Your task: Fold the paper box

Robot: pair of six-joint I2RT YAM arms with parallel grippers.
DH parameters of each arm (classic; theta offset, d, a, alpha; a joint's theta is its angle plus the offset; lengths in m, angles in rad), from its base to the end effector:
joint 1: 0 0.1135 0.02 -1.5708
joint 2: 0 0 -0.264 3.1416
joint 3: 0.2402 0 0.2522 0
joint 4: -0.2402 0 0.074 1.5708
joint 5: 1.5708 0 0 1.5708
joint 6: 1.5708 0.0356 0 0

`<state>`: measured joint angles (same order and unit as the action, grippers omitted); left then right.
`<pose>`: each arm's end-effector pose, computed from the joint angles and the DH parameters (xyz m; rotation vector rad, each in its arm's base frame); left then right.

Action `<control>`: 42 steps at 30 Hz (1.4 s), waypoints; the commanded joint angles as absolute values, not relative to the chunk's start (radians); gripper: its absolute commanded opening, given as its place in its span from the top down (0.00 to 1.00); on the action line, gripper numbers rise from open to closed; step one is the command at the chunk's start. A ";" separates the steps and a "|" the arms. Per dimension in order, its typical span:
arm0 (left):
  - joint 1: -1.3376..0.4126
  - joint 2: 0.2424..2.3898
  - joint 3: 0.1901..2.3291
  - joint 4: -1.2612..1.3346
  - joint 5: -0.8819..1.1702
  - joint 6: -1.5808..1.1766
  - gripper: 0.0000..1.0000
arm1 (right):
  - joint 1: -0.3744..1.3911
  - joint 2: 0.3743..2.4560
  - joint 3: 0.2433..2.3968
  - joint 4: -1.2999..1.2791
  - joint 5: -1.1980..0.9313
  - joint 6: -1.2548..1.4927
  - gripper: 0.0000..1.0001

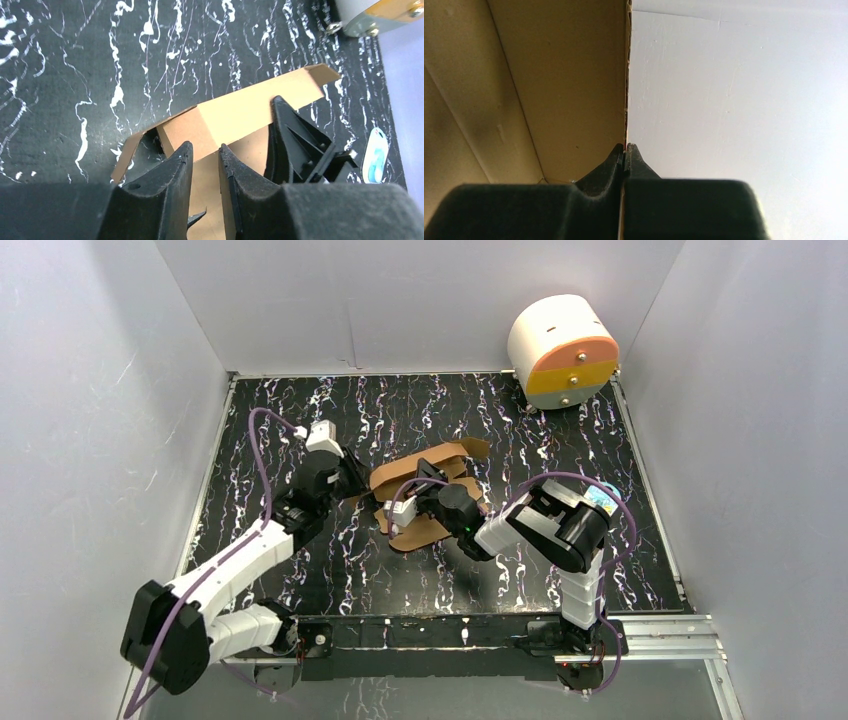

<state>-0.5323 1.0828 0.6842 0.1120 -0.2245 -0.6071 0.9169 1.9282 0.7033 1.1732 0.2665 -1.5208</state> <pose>0.2190 -0.1198 0.2762 -0.2291 1.8768 -0.5811 0.2265 0.2801 0.1451 -1.4770 0.7662 -0.6774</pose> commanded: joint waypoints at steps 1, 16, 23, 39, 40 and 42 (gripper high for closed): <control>-0.523 1.150 0.688 0.163 -0.224 -0.685 0.76 | 0.928 1.899 0.710 1.192 0.295 -1.500 1.00; -0.471 1.395 0.662 0.327 -0.105 -0.757 0.80 | 0.956 1.907 0.751 1.123 0.305 -1.445 1.00; -0.462 1.422 0.699 0.329 -0.083 -0.731 0.81 | 0.996 1.901 0.801 1.058 0.326 -1.365 1.00; -0.398 1.343 0.663 0.312 -0.097 -0.643 0.80 | 1.065 1.990 0.870 1.092 0.571 -1.322 1.00; -0.395 1.339 0.651 0.314 -0.099 -0.643 0.80 | 1.066 1.988 0.870 1.089 0.566 -1.318 0.98; -0.388 1.338 0.643 0.311 -0.096 -0.644 0.80 | 1.065 1.976 0.869 1.065 0.551 -1.315 0.91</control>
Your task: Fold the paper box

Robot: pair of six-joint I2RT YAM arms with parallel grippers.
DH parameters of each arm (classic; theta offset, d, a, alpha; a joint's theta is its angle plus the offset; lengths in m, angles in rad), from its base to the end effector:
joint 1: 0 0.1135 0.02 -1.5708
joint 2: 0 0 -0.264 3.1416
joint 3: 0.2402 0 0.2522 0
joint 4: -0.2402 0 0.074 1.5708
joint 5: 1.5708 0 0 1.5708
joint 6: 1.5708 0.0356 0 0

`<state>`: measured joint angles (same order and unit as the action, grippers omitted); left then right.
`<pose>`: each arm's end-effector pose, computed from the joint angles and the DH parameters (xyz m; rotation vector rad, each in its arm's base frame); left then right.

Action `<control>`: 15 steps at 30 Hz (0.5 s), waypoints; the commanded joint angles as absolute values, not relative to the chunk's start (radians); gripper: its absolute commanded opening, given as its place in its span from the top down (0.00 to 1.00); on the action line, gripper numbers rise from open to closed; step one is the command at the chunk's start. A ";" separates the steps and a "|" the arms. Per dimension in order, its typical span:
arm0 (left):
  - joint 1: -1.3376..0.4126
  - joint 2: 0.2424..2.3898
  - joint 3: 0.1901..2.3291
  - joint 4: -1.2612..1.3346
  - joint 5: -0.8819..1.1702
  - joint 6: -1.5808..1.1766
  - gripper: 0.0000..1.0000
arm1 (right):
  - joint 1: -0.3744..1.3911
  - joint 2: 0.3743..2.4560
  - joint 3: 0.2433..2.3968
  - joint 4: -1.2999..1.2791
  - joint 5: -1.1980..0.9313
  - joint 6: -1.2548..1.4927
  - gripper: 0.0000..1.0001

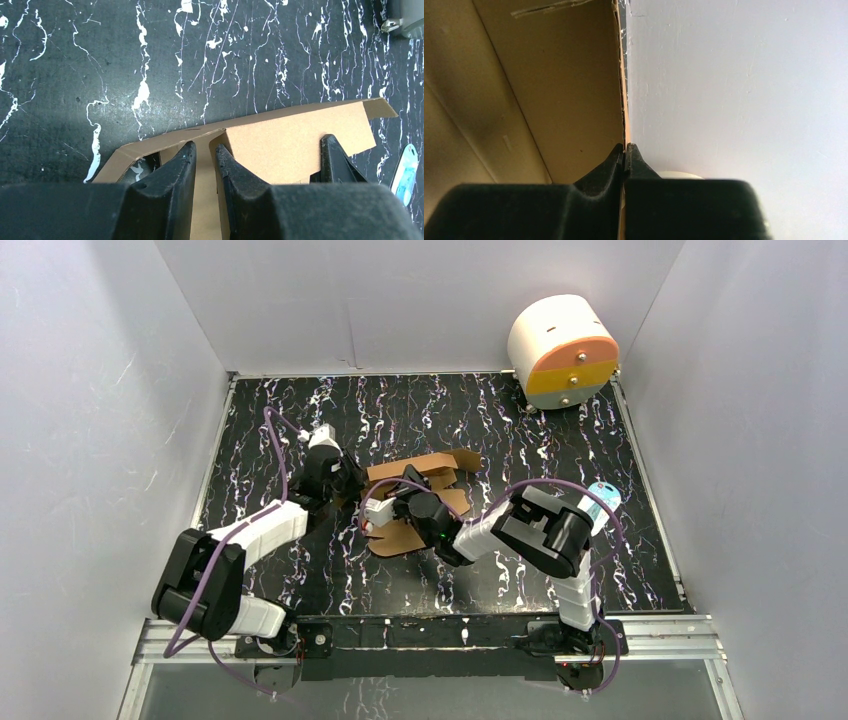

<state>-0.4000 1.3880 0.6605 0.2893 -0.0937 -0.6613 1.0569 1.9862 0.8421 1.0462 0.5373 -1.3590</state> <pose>0.2720 -0.1114 0.2086 -0.3284 2.0291 -0.5780 0.2059 0.3277 0.1467 -1.3953 0.9699 -0.6737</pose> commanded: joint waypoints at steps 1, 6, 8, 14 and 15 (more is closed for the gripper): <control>-0.385 1.338 0.642 0.305 -0.095 -0.644 0.81 | 1.065 1.965 0.871 1.039 0.543 -1.313 0.87; -0.378 1.321 0.638 0.297 -0.098 -0.641 0.81 | 1.050 1.862 0.877 0.853 0.477 -1.227 0.67; -0.377 1.314 0.640 0.295 -0.099 -0.637 0.81 | 1.032 1.815 0.876 0.770 0.443 -1.197 0.59; -0.376 1.313 0.637 0.296 -0.099 -0.634 0.81 | 0.965 1.674 0.870 0.549 0.283 -1.139 0.46; -0.377 1.313 0.637 0.297 -0.098 -0.634 0.81 | 0.951 1.654 0.873 0.515 0.253 -1.134 0.44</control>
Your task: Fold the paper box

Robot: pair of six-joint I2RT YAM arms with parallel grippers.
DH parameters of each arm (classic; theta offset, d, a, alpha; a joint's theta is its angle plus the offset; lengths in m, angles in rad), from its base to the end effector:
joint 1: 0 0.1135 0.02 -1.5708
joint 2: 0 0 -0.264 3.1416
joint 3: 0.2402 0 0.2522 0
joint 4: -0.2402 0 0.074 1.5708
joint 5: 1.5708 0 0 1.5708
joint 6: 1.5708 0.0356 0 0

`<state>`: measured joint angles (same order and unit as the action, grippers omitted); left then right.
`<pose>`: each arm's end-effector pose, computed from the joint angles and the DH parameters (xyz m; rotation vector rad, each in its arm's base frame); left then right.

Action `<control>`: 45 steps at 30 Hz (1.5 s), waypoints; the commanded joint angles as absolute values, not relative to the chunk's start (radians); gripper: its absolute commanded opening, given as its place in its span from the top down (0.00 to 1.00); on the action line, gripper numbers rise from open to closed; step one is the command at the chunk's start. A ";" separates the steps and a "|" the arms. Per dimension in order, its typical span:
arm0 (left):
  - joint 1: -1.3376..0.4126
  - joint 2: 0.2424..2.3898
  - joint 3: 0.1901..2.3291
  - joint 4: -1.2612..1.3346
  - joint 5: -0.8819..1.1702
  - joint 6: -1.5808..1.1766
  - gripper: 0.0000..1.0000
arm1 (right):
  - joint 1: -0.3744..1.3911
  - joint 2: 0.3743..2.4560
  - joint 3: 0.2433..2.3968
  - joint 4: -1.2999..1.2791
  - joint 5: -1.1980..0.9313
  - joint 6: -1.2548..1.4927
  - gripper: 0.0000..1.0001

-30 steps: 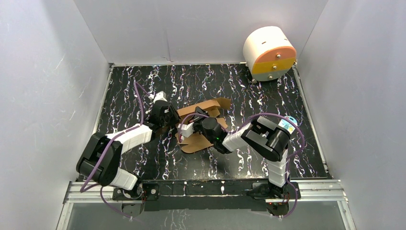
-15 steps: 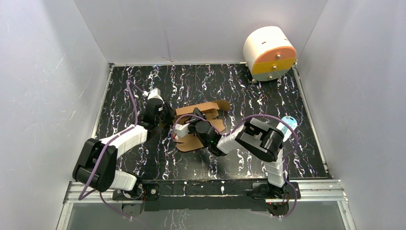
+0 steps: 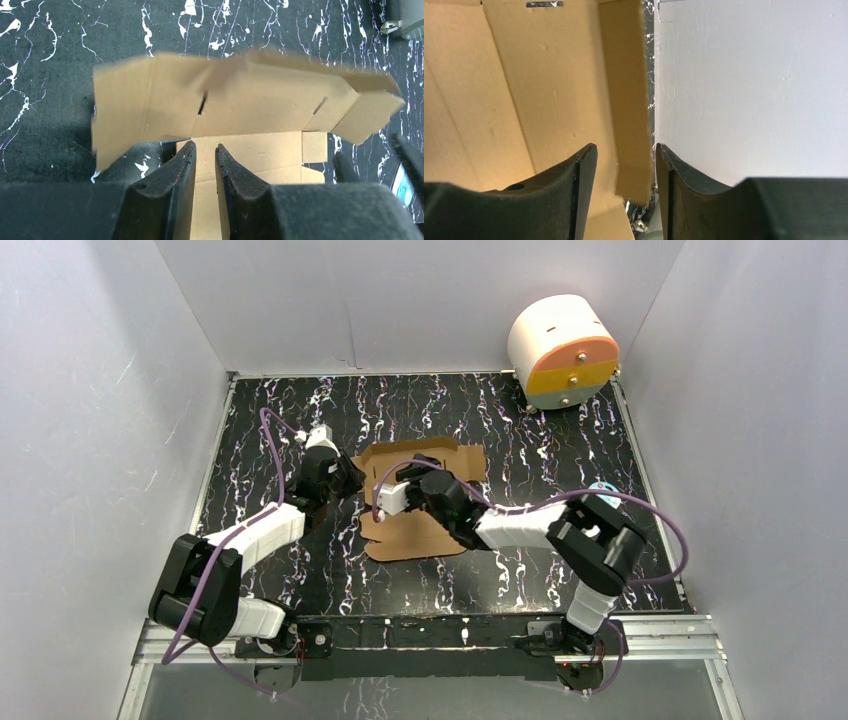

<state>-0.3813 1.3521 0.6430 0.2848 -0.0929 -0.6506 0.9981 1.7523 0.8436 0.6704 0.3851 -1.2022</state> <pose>0.2680 -0.1039 0.2122 -0.3342 2.0114 -0.5667 0.2115 0.3033 0.1916 -1.4772 1.0607 -0.4926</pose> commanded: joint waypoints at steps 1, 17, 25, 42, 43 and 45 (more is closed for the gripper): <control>-0.376 1.314 0.637 0.299 -0.094 -0.634 0.81 | 0.938 1.638 0.876 0.479 0.226 -1.129 0.42; -0.371 1.261 0.677 0.150 -0.061 -0.641 0.76 | 0.535 1.662 1.246 -0.133 -0.437 -0.931 0.29; -0.356 1.271 0.668 0.142 -0.037 -0.661 0.75 | 0.422 1.960 1.617 -0.409 -0.639 -0.929 0.26; -0.355 1.321 0.644 0.171 -0.038 -0.654 0.75 | 0.402 2.343 2.021 -0.617 -0.786 -0.965 0.27; -0.355 1.325 0.644 0.172 -0.038 -0.654 0.75 | 0.402 2.353 2.025 -0.617 -0.788 -0.965 0.28; -0.356 1.335 0.644 0.176 -0.034 -0.653 0.75 | 0.403 2.373 2.041 -0.626 -0.801 -0.965 0.29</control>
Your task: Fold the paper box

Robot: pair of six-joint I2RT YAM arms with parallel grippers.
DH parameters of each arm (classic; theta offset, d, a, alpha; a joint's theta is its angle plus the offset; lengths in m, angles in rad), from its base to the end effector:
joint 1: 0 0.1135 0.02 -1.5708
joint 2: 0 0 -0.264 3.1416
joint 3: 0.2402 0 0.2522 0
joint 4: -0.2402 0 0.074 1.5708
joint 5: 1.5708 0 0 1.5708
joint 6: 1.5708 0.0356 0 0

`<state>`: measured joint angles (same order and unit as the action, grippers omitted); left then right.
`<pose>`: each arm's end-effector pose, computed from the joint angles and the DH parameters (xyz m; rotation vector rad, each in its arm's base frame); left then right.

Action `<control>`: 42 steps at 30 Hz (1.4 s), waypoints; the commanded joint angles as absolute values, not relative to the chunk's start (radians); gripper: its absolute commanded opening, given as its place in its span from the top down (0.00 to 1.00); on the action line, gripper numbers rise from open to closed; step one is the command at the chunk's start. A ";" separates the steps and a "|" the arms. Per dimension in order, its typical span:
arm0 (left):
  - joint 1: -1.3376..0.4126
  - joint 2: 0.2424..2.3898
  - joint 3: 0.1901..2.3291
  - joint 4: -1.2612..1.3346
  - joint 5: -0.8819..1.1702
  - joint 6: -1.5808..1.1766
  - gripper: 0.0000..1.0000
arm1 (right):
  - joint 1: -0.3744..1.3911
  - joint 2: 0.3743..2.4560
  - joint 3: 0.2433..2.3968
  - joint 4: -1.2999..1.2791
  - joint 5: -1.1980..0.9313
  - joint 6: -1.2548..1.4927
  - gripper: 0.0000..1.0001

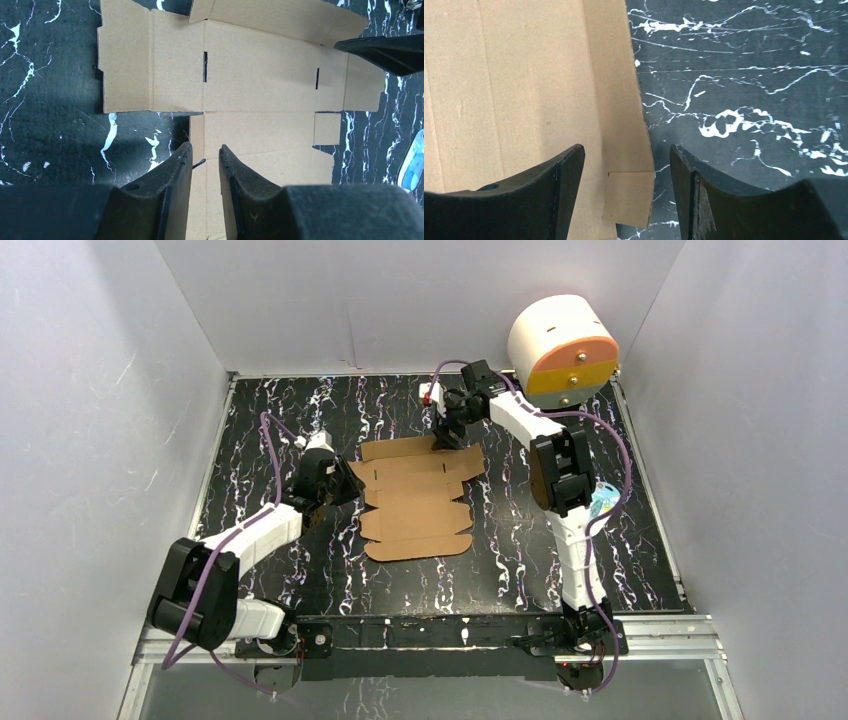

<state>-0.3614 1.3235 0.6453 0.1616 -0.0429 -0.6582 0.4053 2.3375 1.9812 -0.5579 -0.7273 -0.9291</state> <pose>0.2616 -0.0972 0.2084 -0.3426 2.1109 -0.5673 0.4640 0.2248 0.1947 -1.6293 1.5948 0.6317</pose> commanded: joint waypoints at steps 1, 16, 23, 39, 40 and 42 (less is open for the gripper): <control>-0.354 1.339 0.645 0.178 -0.034 -0.652 0.75 | 0.402 2.383 2.049 -0.632 -0.808 -0.964 0.30; -0.354 1.364 0.650 0.176 -0.039 -0.638 0.75 | 0.403 2.447 2.115 -0.677 -0.862 -0.995 0.57; -0.354 1.351 0.650 0.174 -0.042 -0.637 0.75 | 0.404 2.377 2.058 -0.685 -0.877 -1.047 0.81; -0.353 1.285 0.603 0.203 -0.051 -0.667 0.76 | 0.498 1.913 1.500 -0.199 -0.585 -1.109 1.00; -0.354 1.282 0.597 0.210 -0.045 -0.673 0.76 | 0.511 1.889 1.464 -0.166 -0.549 -1.120 1.00; -0.351 1.272 0.588 0.219 -0.037 -0.681 0.76 | 0.541 1.842 1.394 -0.106 -0.474 -1.146 1.00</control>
